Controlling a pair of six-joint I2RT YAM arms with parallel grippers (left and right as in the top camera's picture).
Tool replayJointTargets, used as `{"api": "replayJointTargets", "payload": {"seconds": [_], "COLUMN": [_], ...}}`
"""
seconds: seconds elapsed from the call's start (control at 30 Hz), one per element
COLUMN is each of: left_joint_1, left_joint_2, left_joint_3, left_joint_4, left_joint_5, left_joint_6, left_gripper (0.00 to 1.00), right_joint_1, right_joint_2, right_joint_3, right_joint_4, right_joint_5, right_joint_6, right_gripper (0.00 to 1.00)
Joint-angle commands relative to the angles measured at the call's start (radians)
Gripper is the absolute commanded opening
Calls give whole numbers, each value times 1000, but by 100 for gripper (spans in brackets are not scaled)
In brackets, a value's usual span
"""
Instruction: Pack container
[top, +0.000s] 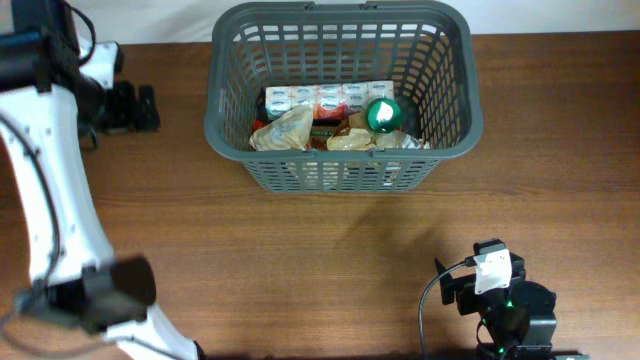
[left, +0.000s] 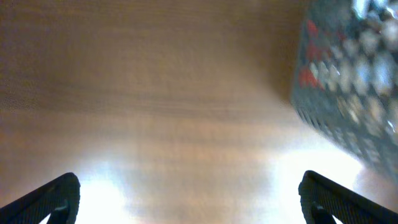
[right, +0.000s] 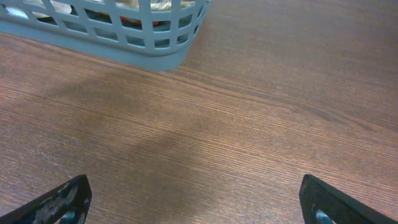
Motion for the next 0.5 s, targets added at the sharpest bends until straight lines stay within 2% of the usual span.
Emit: {"api": "replayJointTargets", "payload": {"seconds": [0.0, 0.1, 0.47], "left_joint_1": [-34, -59, -218], "left_joint_2": [-207, -347, -924], "left_joint_3": [-168, -326, -1115], "left_joint_4": [0, 161, 1212], "left_joint_5": [7, -6, -8], "left_joint_6": [-8, 17, 18], "left_gripper": [99, 99, 99], "right_joint_1": [11, 11, 11], "right_joint_2": [-12, -12, -12], "right_joint_3": [-12, -12, -12], "right_joint_4": [6, 6, 6], "right_joint_5": [12, 12, 13], "right_joint_6": [0, 0, 0], "right_gripper": [99, 98, 99]}}
